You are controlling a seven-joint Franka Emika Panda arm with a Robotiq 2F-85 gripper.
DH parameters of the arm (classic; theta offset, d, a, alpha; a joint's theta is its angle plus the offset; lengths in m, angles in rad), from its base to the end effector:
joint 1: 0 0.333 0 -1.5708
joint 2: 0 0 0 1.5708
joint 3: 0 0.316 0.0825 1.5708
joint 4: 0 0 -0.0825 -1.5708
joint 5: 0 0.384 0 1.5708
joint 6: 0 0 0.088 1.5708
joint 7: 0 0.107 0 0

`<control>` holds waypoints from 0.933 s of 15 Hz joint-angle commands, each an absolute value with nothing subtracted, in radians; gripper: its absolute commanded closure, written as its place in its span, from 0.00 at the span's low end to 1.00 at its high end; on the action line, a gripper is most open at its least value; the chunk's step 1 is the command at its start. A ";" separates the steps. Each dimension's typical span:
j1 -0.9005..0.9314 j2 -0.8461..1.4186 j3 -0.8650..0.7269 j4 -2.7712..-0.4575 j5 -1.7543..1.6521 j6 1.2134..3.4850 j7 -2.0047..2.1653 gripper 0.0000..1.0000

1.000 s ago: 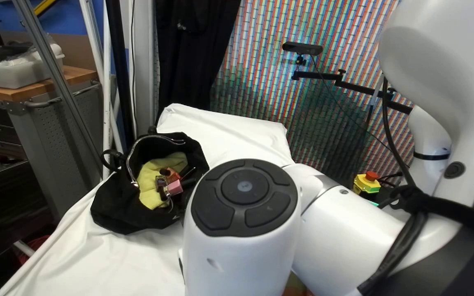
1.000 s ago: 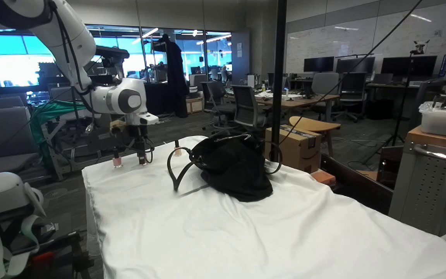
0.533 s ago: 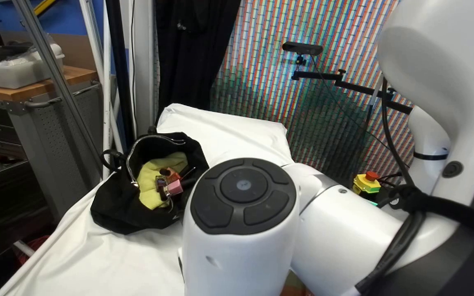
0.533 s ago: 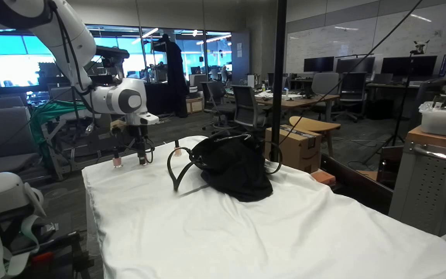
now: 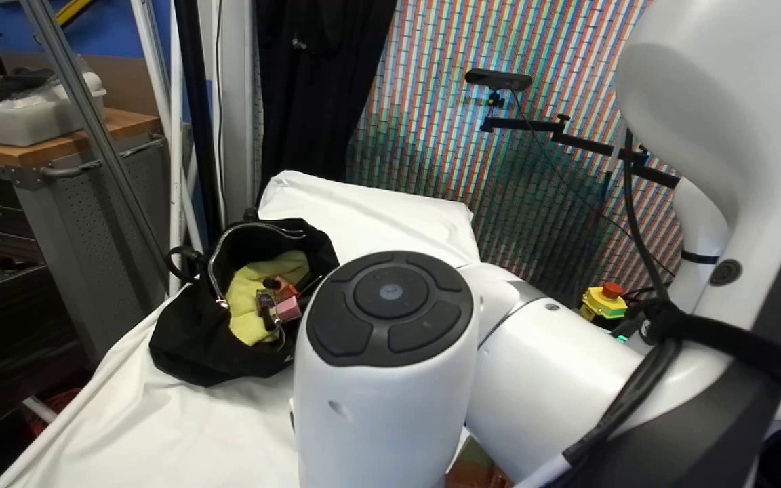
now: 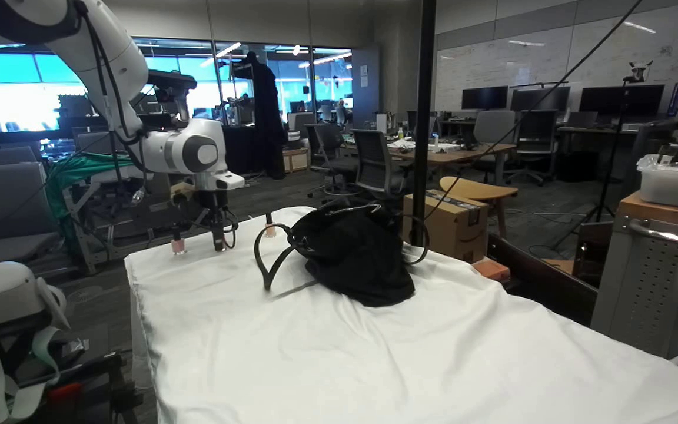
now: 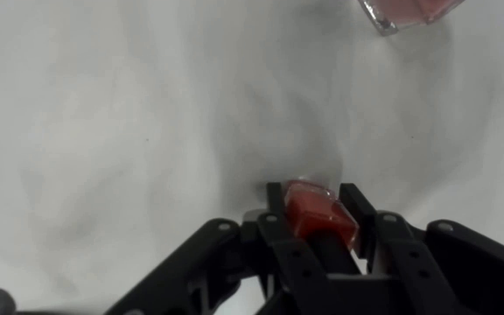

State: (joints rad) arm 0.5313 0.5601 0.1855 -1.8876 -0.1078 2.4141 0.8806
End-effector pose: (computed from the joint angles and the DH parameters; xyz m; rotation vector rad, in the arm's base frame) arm 0.4806 0.4108 0.2100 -3.1324 0.1710 0.0546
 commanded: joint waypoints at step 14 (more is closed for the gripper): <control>0.475 0.422 0.111 -1.920 -0.132 2.396 0.819 0.85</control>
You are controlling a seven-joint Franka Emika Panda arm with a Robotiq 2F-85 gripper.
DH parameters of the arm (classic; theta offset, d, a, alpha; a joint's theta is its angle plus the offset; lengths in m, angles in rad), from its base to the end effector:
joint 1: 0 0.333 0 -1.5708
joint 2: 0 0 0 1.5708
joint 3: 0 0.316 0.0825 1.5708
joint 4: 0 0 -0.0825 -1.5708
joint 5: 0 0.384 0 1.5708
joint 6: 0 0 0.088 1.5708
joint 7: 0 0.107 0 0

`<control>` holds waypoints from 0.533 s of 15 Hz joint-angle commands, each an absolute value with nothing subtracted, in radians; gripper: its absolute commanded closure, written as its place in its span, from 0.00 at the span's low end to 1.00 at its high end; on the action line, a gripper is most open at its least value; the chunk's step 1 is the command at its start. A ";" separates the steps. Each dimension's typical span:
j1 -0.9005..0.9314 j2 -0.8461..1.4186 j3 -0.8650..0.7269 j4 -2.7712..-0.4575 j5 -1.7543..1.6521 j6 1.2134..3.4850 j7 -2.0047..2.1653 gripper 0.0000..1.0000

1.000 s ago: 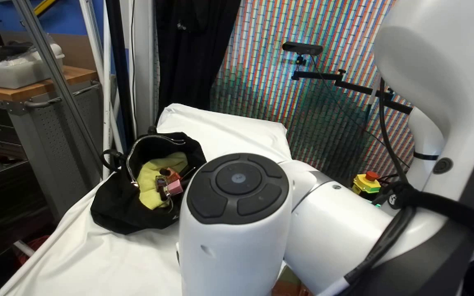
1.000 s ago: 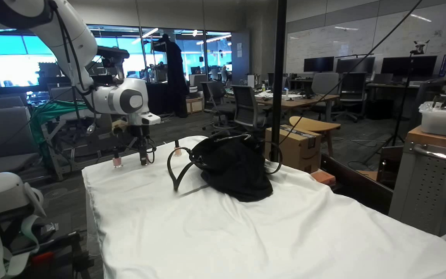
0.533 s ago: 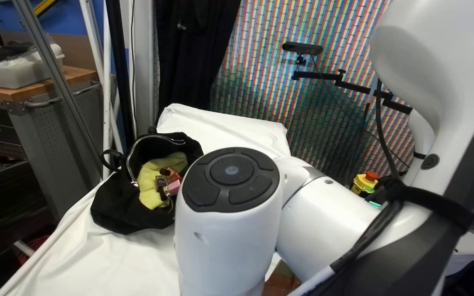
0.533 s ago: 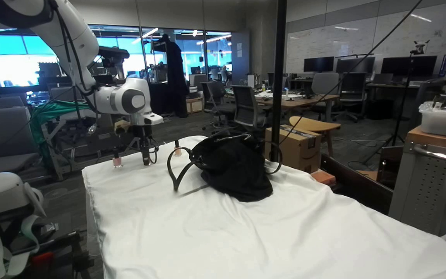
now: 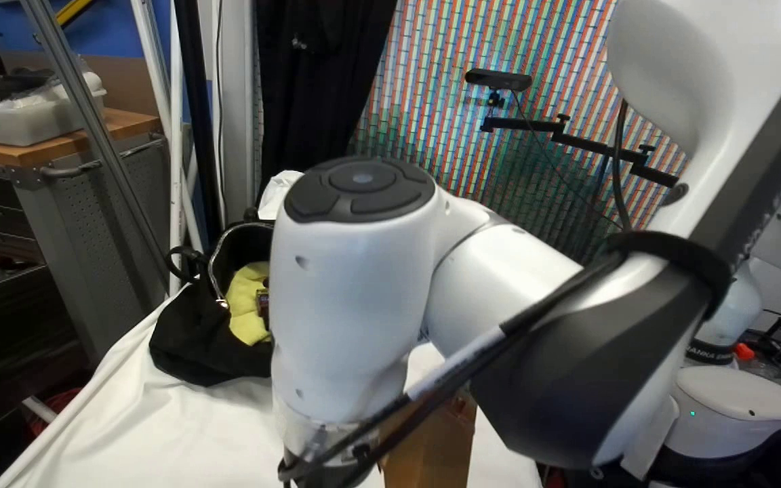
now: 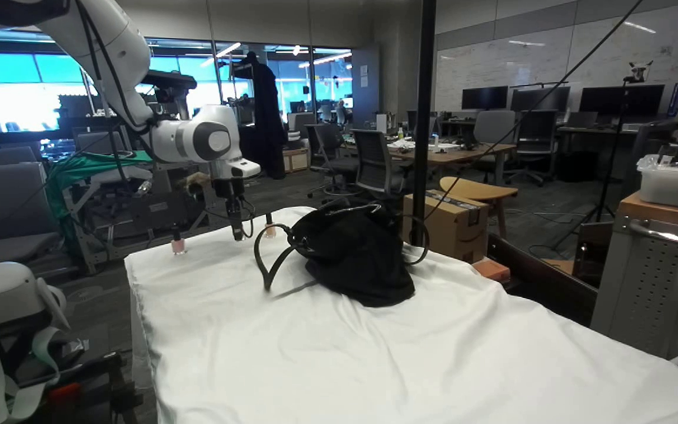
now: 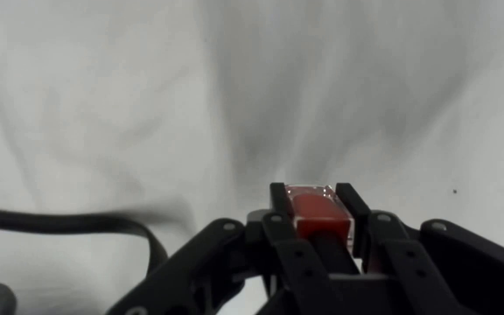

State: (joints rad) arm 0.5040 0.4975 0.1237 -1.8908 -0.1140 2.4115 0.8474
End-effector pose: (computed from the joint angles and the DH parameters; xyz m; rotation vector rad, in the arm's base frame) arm 0.5184 0.3701 0.2449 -3.1265 0.2372 -0.0528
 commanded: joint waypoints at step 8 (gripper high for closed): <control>0.349 0.358 0.058 -1.864 -0.157 2.364 0.712 0.85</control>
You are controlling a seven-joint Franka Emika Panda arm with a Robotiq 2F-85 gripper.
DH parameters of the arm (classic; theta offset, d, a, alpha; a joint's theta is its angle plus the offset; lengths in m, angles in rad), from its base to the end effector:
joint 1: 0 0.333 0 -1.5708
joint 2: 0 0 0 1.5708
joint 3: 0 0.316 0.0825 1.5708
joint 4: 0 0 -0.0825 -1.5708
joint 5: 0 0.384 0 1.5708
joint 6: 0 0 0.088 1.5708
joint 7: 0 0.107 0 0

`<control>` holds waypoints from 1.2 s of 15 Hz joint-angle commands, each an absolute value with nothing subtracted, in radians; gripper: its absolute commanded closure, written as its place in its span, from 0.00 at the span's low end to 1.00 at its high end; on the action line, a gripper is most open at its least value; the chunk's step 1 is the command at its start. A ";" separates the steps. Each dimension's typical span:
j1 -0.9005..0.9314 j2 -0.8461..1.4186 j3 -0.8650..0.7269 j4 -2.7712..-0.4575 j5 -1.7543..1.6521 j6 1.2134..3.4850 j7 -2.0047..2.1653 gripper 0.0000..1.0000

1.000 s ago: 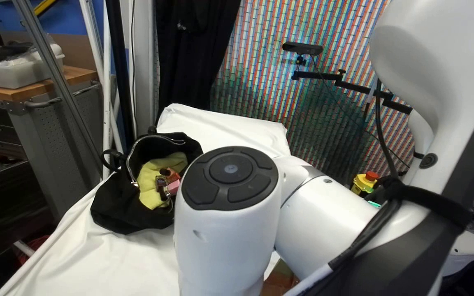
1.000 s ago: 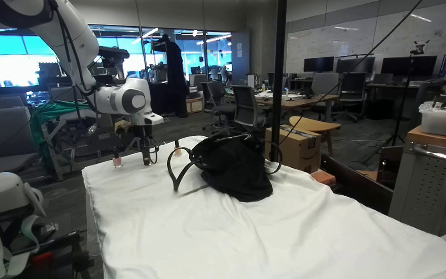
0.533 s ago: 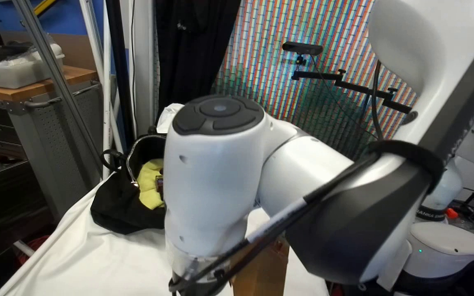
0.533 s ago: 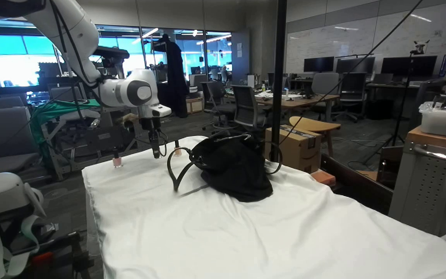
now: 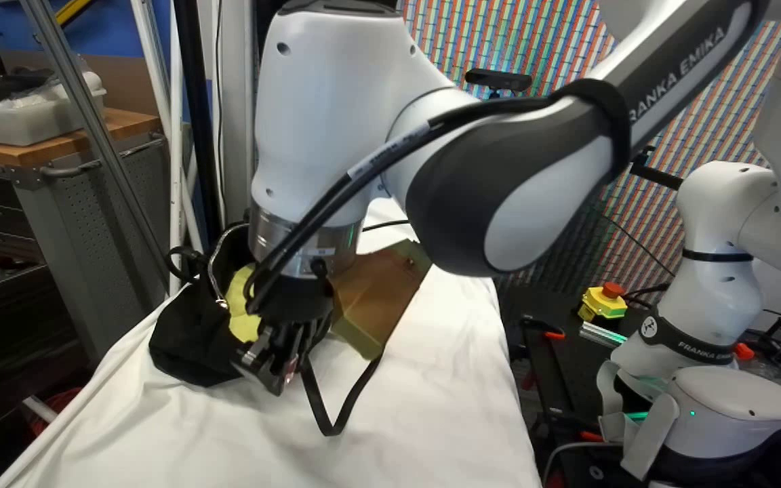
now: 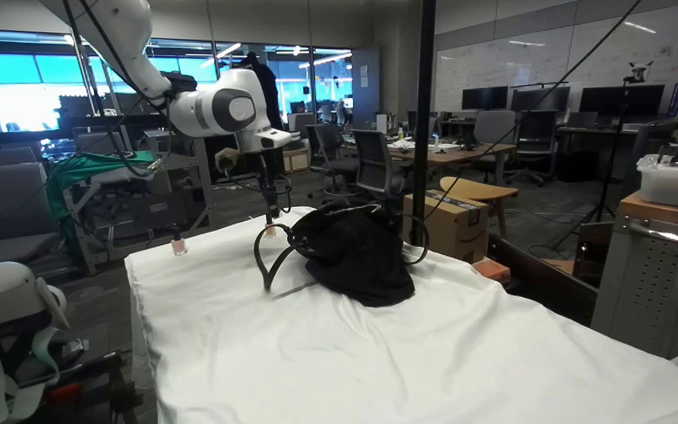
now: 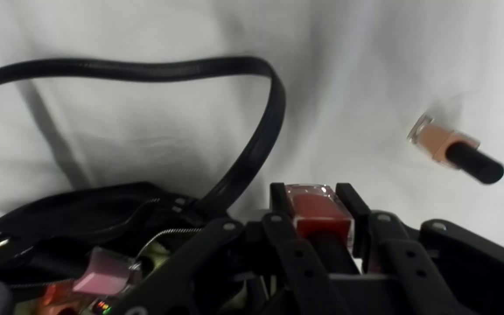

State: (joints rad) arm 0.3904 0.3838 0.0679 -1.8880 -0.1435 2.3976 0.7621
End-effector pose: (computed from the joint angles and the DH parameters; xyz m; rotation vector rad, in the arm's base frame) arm 0.5777 0.2807 0.3159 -3.1070 0.3288 -0.2339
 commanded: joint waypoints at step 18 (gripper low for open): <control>0.252 0.634 -0.034 -1.430 -0.157 2.137 0.564 0.08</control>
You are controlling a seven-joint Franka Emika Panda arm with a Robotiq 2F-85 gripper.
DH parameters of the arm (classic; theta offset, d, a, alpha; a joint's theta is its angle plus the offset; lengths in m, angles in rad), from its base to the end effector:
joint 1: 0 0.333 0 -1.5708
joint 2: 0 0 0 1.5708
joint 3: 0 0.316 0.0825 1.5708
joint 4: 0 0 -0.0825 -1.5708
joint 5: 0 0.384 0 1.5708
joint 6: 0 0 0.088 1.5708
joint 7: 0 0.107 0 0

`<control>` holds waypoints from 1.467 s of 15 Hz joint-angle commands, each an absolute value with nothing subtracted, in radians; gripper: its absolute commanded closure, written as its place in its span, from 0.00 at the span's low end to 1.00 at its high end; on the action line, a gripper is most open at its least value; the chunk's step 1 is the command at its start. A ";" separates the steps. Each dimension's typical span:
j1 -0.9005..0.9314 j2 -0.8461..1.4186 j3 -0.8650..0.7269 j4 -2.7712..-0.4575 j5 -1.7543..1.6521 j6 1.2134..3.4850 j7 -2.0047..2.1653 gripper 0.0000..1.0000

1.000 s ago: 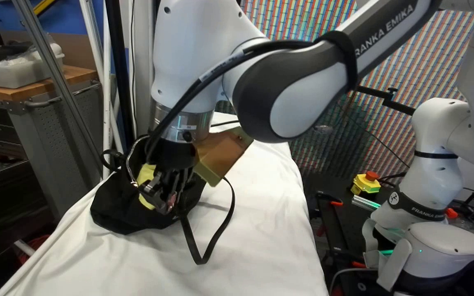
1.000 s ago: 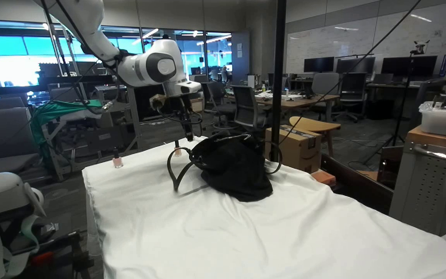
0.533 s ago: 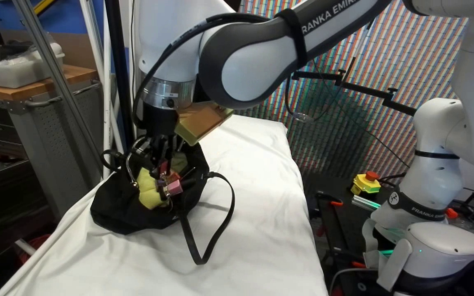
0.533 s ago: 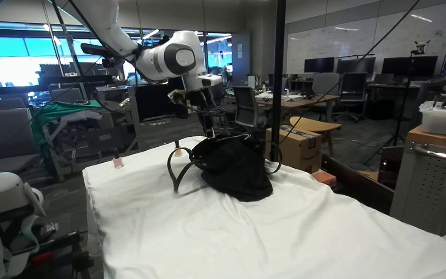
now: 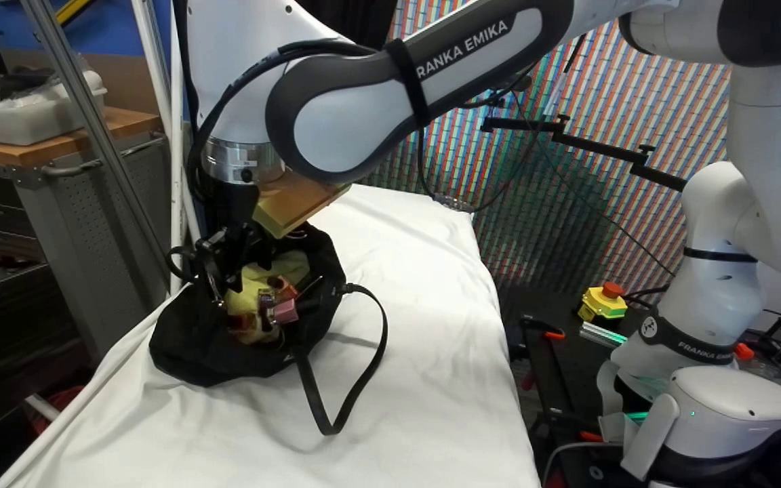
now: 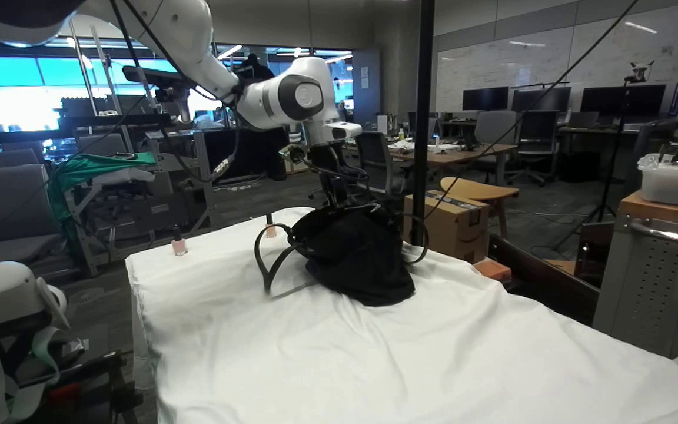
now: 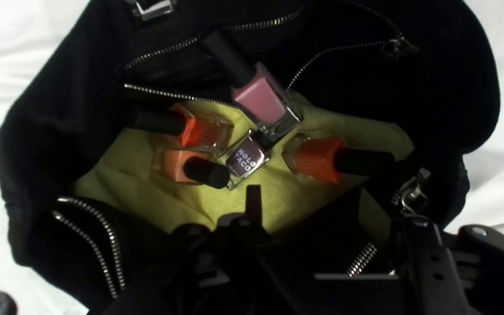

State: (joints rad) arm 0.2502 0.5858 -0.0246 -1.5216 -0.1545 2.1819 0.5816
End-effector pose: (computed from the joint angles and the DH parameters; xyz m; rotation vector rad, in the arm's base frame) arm 0.6942 0.1564 0.3257 3.0062 -0.4042 0.1892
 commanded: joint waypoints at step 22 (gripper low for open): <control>0.277 0.163 0.205 -2.081 -0.022 2.130 0.268 0.00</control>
State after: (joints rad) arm 0.2592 0.2265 0.1684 -1.9763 -0.0557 2.1210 0.3017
